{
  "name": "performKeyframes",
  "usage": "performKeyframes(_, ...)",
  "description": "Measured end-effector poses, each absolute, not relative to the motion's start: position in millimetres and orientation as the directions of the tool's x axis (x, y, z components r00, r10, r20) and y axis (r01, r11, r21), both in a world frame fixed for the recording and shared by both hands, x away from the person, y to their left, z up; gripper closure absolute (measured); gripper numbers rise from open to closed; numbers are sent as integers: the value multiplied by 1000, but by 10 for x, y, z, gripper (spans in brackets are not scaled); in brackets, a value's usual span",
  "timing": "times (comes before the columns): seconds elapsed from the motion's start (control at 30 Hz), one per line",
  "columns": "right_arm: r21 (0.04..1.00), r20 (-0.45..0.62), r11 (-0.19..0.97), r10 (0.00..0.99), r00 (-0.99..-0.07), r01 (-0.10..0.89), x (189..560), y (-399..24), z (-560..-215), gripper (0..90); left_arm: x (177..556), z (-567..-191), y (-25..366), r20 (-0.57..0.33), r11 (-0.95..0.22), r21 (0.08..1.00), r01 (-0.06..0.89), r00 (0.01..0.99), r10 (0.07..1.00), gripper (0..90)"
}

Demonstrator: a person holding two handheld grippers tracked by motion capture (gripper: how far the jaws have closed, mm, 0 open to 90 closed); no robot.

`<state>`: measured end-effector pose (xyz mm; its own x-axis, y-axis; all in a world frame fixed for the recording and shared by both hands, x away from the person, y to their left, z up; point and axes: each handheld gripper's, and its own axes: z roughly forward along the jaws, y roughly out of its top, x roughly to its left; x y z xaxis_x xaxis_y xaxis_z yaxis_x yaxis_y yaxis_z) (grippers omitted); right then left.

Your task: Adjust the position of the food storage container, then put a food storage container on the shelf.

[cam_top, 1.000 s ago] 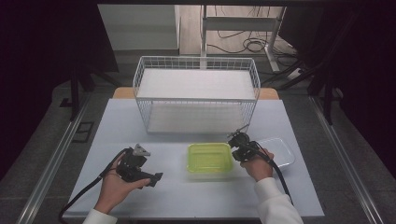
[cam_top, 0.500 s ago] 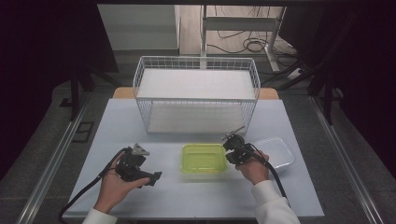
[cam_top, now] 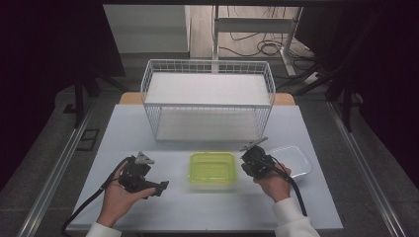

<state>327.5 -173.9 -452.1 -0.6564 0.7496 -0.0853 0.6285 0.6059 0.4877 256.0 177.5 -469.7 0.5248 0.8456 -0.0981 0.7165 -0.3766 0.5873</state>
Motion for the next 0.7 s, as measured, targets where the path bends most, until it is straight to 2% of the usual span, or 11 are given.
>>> performKeyframes(0.13,543,-33,561,757,-653,624,3153,-1867,-4449,855,2556,-4660,1788,-134,-326,599,731,493,860,82)
performKeyframes(0.17,568,17,535,751,-660,625,3116,-1900,-4429,770,2559,-4646,1797,-151,-308,600,739,482,863,81)
performKeyframes(0.2,568,17,535,751,-660,625,3116,-1900,-4429,770,2560,-4635,1801,-166,-290,603,743,472,866,81)
performKeyframes(0.23,592,36,512,755,-655,623,3094,-1917,-4396,640,2565,-4617,1807,-196,-259,609,749,459,866,83)
performKeyframes(0.27,592,36,512,755,-655,623,3094,-1917,-4396,640,2565,-4617,1807,-196,-259,609,749,459,866,83)
performKeyframes(0.3,618,91,457,767,-635,640,3076,-1944,-4357,518,2579,-4610,1813,-218,-237,612,754,449,866,83)
performKeyframes(0.33,618,91,457,767,-635,640,3076,-1944,-4357,518,2579,-4610,1813,-218,-237,612,754,449,866,83)
performKeyframes(0.37,631,143,419,765,-628,653,3065,-1964,-4339,429,2591,-4614,1811,-234,-225,614,756,447,864,84)
performKeyframes(0.4,631,143,419,765,-628,653,3065,-1964,-4339,429,2591,-4614,1811,-234,-225,614,756,447,864,84)
performKeyframes(0.57,628,156,387,787,-596,675,3080,-1993,-4383,315,2625,-4653,1774,-266,-220,606,765,455,850,84)
performKeyframes(0.7,619,171,374,794,-584,690,3099,-2010,-4430,302,2635,-4664,1761,-258,-217,611,761,451,855,88)
